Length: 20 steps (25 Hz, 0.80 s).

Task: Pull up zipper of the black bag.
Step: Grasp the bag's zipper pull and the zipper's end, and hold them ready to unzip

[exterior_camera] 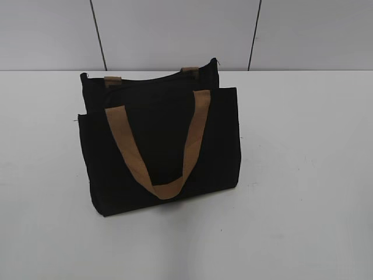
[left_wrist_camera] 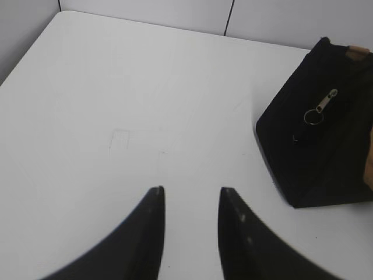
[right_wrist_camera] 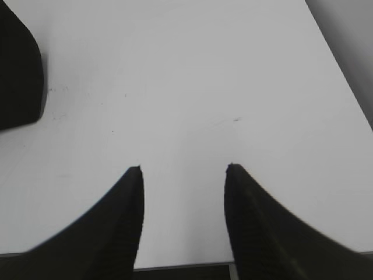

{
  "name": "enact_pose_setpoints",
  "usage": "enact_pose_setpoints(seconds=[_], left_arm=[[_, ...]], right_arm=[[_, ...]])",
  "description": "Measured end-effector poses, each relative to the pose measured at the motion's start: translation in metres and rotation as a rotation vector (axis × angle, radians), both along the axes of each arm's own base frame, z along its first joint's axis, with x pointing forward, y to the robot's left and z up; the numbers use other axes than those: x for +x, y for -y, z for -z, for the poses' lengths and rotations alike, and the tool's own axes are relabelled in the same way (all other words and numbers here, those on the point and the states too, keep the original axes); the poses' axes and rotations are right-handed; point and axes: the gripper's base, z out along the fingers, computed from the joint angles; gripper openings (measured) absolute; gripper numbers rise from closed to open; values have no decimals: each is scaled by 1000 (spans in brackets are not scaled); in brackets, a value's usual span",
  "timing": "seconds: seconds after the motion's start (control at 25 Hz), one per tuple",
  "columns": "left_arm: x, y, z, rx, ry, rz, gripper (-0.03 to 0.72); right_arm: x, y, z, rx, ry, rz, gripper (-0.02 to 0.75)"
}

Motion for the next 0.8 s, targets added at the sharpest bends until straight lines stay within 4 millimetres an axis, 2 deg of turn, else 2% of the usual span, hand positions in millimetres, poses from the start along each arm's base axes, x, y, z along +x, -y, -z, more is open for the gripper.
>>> enact_pose_setpoints(seconds=[0.8], left_arm=[[0,0,0,0,0,0,239]], right_arm=[[0,0,0,0,1,0,359]])
